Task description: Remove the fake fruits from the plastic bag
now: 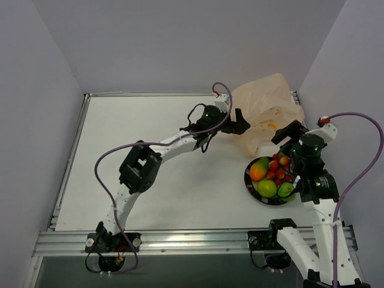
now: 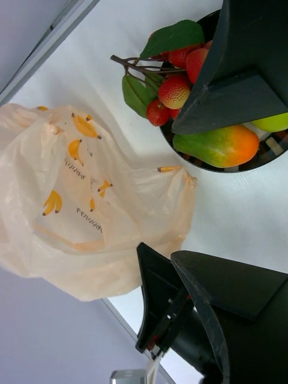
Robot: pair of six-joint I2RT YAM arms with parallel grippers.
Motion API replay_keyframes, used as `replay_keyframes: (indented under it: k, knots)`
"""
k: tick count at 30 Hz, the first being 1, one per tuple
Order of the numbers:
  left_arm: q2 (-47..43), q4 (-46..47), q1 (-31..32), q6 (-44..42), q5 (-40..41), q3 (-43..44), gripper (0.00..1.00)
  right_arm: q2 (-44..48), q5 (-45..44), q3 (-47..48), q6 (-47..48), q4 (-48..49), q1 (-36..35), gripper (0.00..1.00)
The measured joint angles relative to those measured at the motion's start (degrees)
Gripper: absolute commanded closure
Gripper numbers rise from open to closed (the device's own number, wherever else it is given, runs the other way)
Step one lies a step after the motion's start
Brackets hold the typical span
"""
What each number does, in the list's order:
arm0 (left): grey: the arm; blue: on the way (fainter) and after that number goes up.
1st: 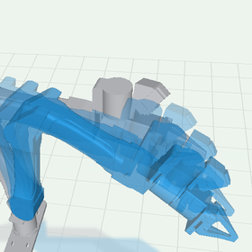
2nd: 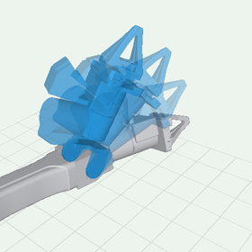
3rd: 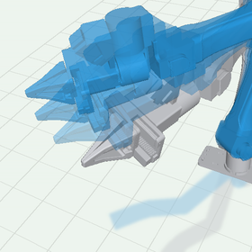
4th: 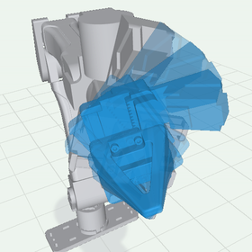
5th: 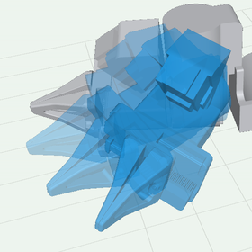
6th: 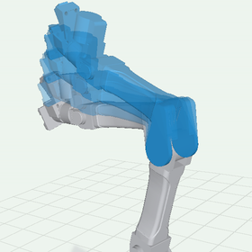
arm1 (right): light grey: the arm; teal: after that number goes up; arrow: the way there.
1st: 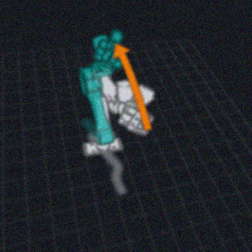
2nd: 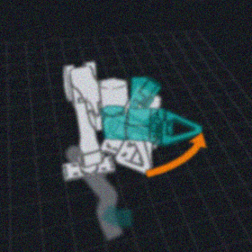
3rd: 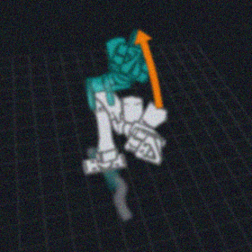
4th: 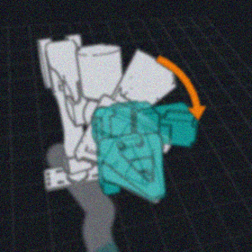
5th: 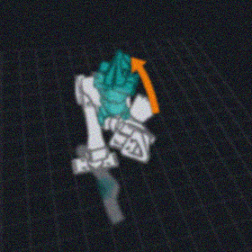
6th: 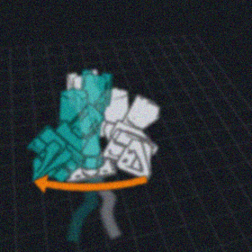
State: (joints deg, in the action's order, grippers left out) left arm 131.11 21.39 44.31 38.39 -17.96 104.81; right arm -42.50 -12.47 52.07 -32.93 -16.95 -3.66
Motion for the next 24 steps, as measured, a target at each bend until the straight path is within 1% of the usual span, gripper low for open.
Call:
replay_keyframes:
  k: [1,4,8,12,16,20,24]
  knots:
    - [-2.56,-0.81,-0.11,-0.76,0.39,-1.88,0.06,0.07,0.48,0.68,0.44,-0.07,0.0,0.22]
    - [-10.6,-3.26,-0.26,-3.43,2.82,-5.86,0.06,1.18,1.38,3.34,1.79,0.0,-0.02,0.0]
    - [-21.81,-6.69,-0.31,-6.43,7.63,-9.68,0.06,4.42,1.4,5.88,2.89,0.2,-0.02,0.0]
    - [-30.97,-10.67,-0.31,-8.13,12.9,-12.57,0.06,7.65,1.44,6.99,3.26,0.48,0.0,0.0]
    - [-40.5,-13.66,-0.02,-9.94,17.97,-21.44,0.06,8.79,1.57,7.06,3.72,0.5,-0.02,0.0]
    - [-48.89,-19.06,2.54,-13.2,28.57,-27.98,0.06,10.1,1.66,7.06,4.44,0.46,0.0,0.0]
    - [-55.39,-23.61,5.81,-16.81,37.22,-28.48,0.06,11.72,2.12,7.08,4.87,0.48,-0.02,0.0]
